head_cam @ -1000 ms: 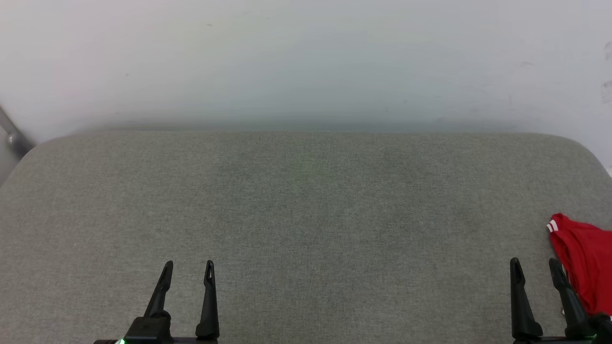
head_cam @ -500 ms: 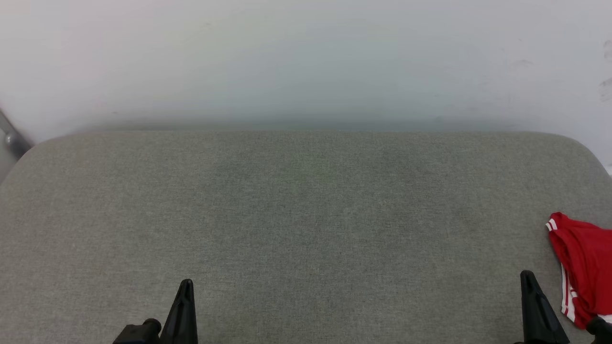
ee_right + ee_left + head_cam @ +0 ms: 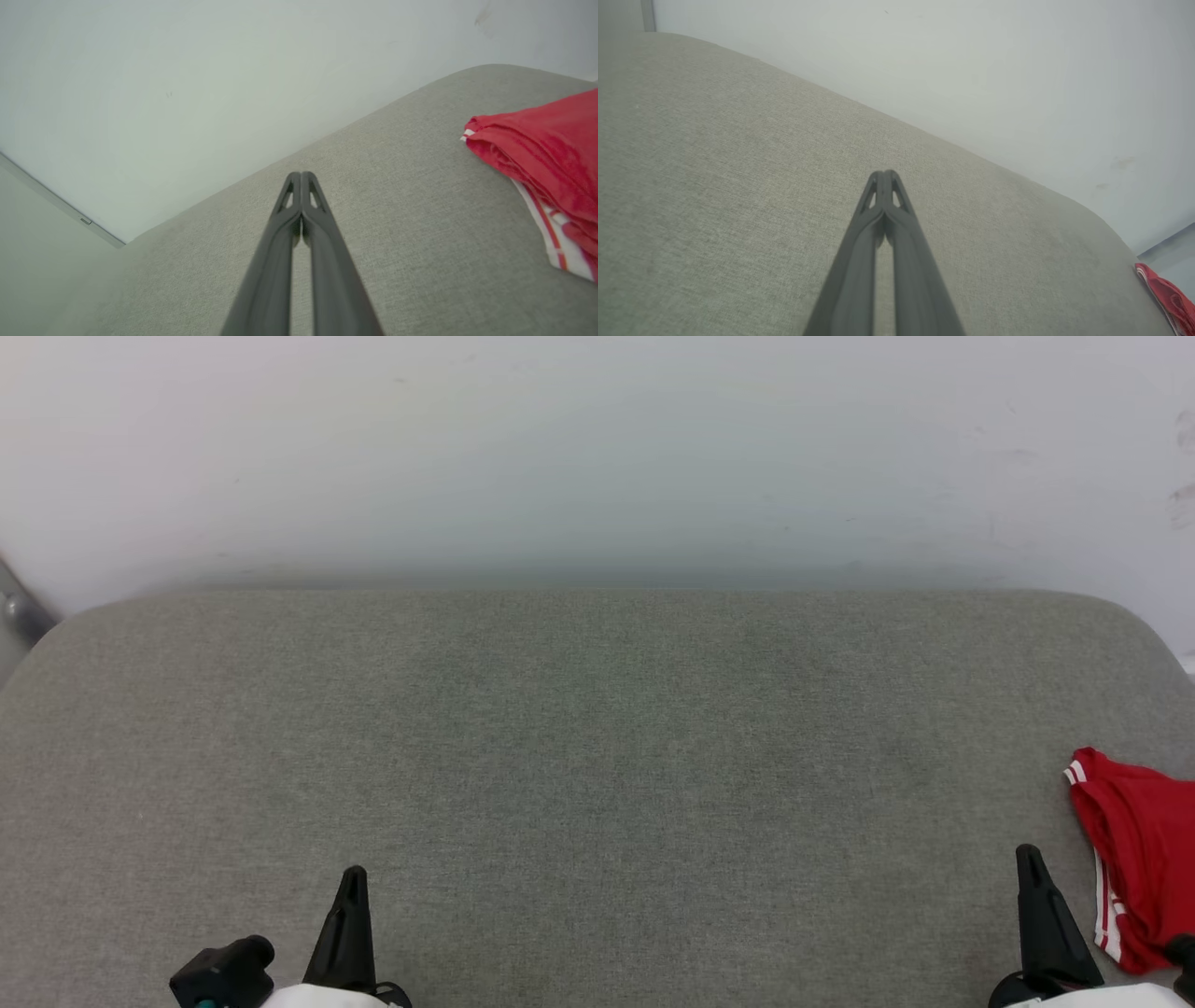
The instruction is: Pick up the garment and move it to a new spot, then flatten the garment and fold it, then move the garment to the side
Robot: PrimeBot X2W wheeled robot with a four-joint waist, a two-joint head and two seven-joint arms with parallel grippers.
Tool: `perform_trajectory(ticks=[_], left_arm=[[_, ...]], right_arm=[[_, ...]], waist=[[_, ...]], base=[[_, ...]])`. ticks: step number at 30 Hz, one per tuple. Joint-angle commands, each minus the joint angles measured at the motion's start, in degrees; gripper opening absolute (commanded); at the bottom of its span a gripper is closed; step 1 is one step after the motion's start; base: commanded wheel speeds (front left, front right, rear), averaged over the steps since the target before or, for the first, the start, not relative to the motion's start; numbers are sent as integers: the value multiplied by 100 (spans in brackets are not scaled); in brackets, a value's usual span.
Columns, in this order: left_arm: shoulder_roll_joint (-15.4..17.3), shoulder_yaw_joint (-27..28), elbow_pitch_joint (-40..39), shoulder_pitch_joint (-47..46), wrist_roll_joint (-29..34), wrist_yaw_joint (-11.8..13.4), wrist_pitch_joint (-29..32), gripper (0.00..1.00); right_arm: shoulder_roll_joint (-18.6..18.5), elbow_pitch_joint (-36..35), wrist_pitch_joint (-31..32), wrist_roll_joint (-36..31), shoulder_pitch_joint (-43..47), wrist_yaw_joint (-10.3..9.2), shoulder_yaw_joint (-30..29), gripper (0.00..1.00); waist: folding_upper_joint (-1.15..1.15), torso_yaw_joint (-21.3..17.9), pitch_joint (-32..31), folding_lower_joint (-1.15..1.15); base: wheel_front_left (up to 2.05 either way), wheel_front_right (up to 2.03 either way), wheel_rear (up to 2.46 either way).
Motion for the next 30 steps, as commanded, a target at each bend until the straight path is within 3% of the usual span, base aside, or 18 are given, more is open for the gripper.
perform_trajectory(ticks=[1,30], left_arm=[[48,28,-34,-175,-292,-39,44,0],[114,235,270,-605,-2690,-299,539,0]], right_arm=[[-65,-25,53,275,-187,-1,10,0],[-111,340,580,2470,-678,-2,29,0]], waist=[[0,-3,2,0],[0,-49,45,0]], base=[[0,0,0],[0,0,0]])
